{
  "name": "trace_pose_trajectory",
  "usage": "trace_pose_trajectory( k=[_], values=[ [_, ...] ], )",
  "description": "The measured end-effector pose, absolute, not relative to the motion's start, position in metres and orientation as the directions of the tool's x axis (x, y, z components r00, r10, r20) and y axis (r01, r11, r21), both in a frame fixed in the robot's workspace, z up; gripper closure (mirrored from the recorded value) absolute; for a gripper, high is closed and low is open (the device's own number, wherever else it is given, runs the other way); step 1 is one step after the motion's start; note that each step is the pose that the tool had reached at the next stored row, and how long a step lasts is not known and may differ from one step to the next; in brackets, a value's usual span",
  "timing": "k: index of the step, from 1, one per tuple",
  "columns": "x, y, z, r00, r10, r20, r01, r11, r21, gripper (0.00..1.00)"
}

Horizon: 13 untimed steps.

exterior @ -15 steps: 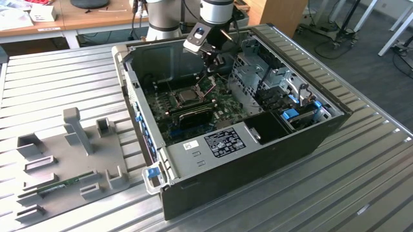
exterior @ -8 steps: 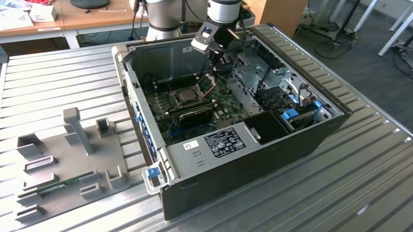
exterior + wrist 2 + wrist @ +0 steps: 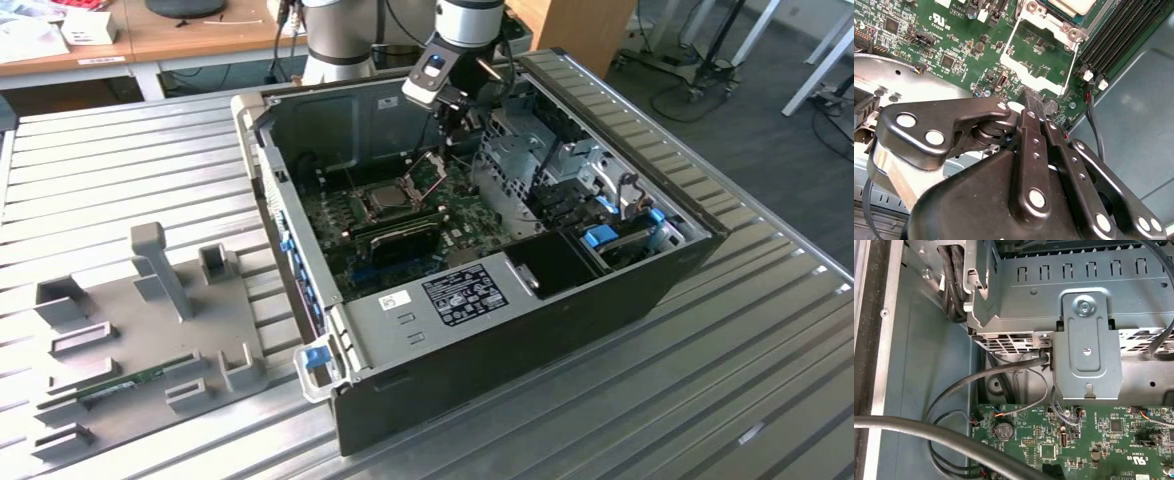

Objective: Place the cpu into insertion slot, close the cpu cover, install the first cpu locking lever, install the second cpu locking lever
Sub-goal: 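Close the cpu cover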

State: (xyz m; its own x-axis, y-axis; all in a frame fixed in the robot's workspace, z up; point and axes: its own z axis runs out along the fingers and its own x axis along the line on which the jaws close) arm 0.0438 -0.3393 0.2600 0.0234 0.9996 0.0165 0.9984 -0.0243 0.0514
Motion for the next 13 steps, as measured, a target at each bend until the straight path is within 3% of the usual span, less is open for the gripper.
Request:
trace_pose_trajectory(
  k=[13],
  values=[
    [0.0499, -0.3393, 0.2518, 0.023, 1.0, 0.017, 0.998, -0.024, 0.051, 0.89]
  ],
)
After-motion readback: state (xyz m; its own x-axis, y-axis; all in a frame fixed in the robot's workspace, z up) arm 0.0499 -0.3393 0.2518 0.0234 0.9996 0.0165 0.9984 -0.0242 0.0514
